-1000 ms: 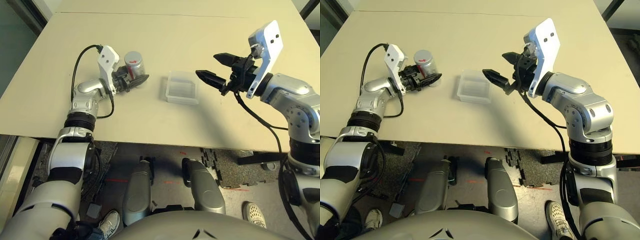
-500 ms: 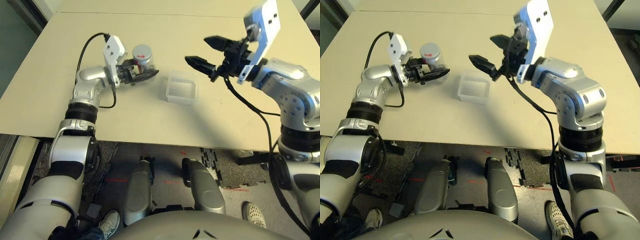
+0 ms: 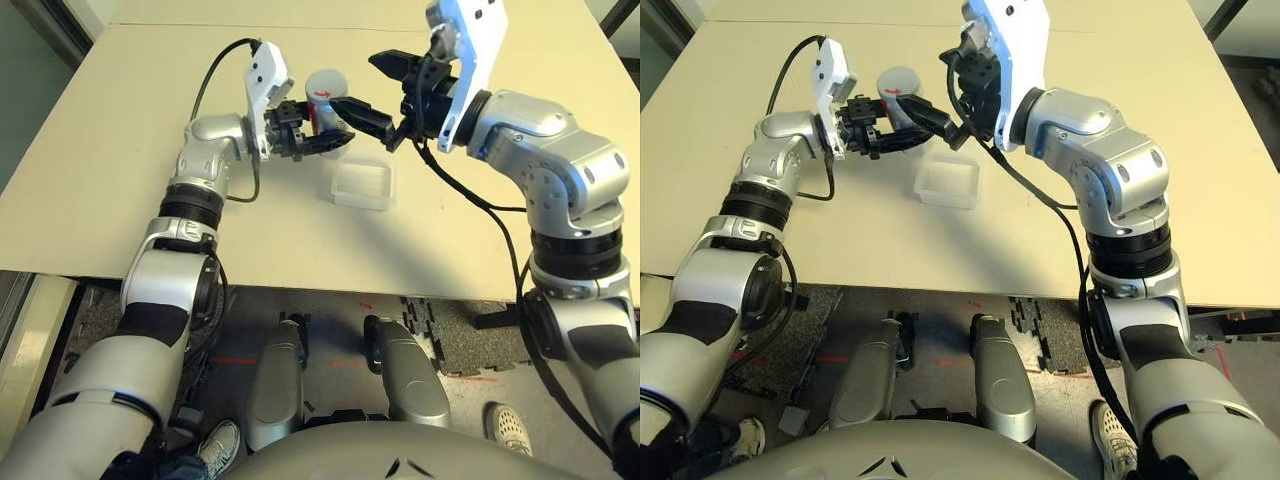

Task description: Pour the medicine from the bottle into the box.

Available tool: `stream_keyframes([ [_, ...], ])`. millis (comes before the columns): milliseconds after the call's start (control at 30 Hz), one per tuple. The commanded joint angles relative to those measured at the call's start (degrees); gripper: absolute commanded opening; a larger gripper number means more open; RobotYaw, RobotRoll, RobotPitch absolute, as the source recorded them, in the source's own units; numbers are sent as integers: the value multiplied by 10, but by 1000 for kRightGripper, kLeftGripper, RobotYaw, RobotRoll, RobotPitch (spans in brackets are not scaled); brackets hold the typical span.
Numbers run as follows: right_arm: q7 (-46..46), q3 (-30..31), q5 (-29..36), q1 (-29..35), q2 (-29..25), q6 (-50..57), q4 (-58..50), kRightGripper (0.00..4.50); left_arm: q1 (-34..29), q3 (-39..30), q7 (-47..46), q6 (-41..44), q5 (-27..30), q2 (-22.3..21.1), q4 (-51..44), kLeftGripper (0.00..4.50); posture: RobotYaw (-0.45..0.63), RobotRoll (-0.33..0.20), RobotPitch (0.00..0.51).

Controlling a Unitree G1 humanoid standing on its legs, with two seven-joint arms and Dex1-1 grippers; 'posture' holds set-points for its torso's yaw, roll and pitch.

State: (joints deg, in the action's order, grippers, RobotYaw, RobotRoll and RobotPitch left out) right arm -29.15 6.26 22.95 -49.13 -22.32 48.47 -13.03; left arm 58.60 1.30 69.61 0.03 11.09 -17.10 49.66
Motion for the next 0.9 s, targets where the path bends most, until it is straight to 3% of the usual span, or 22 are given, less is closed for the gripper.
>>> stream_keyframes([
  [33, -3, 16, -10, -7, 4, 6, 2, 4500, 14, 10, 8, -3, -9, 7, 10, 2718, -97, 0, 176],
  [533, -5, 23, -18, -4, 16, 22, 4, 4500, 16, 19, 16, -7, -14, 8, 8, 2718, -87, 0, 178],
  [633, -4, 22, -18, -4, 20, 27, 3, 3880, 14, 20, 17, -6, -15, 8, 6, 2718, -86, 0, 179],
  [733, -4, 22, -18, -3, 21, 31, 2, 2784, 13, 20, 17, -6, -16, 9, 5, 2718, -86, 0, 180],
  [767, -4, 23, -19, -2, 20, 32, 1, 2611, 12, 20, 17, -5, -15, 10, 2, 2718, -86, 0, 180],
  [900, -6, 23, -19, 3, 17, 31, -1, 2611, 9, 22, 23, -1, -13, 11, -10, 2718, -82, 0, 180],
])
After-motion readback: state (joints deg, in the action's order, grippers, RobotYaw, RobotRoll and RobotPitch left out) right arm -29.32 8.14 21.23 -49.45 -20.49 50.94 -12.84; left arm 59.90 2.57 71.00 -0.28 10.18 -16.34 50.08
